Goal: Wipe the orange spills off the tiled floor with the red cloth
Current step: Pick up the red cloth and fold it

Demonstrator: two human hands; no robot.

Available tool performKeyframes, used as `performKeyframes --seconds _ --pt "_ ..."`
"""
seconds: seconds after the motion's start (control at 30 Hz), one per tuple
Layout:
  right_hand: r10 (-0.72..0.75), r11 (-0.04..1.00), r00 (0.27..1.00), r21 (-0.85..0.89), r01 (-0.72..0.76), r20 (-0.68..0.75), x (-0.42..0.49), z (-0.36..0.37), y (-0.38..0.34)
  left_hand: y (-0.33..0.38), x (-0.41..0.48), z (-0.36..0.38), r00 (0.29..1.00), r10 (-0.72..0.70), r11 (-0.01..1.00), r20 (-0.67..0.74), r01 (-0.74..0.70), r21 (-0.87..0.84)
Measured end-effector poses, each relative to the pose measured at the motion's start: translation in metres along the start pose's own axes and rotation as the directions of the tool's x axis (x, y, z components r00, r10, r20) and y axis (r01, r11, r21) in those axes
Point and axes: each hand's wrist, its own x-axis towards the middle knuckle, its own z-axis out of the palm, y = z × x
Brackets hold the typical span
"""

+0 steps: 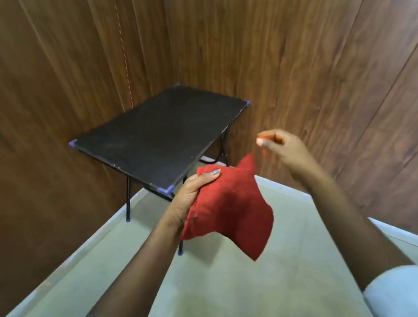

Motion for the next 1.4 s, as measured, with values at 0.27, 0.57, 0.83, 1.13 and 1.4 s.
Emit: performKeyframes --seconds 0.27,0.57,0.83,1.13,1.4 --pt "0.437 0.528 0.683 0.447 -0.722 0.585 0.002 0.070 0.038 0.036 0.039 -0.047 0.990 -0.138 0.966 -0.040 0.125 -0.225" --pt "0.449 0.714 0.869 0.501 -0.489 0.208 0.079 0.070 0.024 0.072 0.100 -0.100 0.939 -0.162 0.942 -0.302 0.238 0.238" --pt "0.349 0.805 0.923 0.452 -0.385 0.164 0.155 0.053 0.019 0.077 0.155 -0.081 0.799 0.270 0.959 -0.537 -0.172 0.225" --pt "0.106 0.954 0.955 0.244 -0.177 0.278 0.220 0.058 0.019 0.087 0.181 -0.098 0.680 0.707 0.304 -0.193 -0.047 0.951" --pt "-0.087 0.993 0.905 0.110 0.045 0.415 0.258 0.098 0.004 0.123 0.174 -0.157 0.746 0.650 0.466 -0.146 -0.239 0.852"
